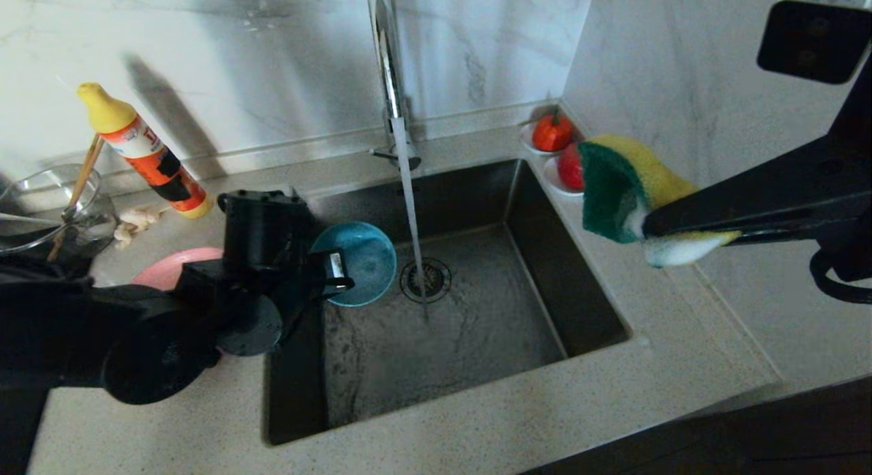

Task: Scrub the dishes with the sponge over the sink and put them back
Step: Rinse the bowl

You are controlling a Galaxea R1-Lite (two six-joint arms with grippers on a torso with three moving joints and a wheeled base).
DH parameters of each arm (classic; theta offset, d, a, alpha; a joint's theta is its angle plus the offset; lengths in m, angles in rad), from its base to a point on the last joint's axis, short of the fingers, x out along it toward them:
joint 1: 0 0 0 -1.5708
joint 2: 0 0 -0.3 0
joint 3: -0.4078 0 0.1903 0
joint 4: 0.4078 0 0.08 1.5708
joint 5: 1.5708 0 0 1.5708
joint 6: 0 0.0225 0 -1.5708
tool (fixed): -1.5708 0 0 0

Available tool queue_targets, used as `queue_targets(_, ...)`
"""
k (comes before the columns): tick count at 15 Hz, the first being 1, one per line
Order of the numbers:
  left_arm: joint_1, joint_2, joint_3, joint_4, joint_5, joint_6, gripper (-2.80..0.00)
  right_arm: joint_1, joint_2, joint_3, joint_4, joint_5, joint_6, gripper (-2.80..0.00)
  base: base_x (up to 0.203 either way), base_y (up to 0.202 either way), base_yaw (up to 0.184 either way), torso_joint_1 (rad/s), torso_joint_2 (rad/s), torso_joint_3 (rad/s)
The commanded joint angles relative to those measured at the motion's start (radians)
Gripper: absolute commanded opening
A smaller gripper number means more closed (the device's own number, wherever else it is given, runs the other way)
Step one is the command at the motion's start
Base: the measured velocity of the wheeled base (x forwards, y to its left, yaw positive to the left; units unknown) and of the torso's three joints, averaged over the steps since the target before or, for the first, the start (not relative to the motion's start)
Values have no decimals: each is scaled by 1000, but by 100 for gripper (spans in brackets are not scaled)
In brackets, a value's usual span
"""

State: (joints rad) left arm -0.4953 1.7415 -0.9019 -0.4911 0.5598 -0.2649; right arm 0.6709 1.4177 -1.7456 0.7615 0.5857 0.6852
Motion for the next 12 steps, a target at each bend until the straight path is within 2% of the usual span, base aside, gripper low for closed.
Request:
queue_targets(1, 4, -136, 41, -6, 8, 33, -280, 7, 4, -3, 4, 3, 5, -280, 0, 0, 0, 0, 0, 0)
queue_targets(5, 4, -224, 70, -18, 23, 51, -280, 6, -3, 12, 9, 2, 7, -280, 0, 0, 0, 0, 0, 0)
queue_targets(7, 4, -243, 108, -123, 23, 83, -280, 6, 0, 17, 6, 2, 7, -280, 0, 0, 0, 0, 0, 0)
queue_targets(9, 3, -246, 175, -313, 22, 165, -280, 6, 9, 25, 4, 2, 8, -280, 0, 0, 0, 0, 0, 0)
queue_targets(12, 0, -210, 268, -649, 16, 373, -280, 7, 23, 28, 4, 2, 7, -280, 0, 0, 0, 0, 0, 0)
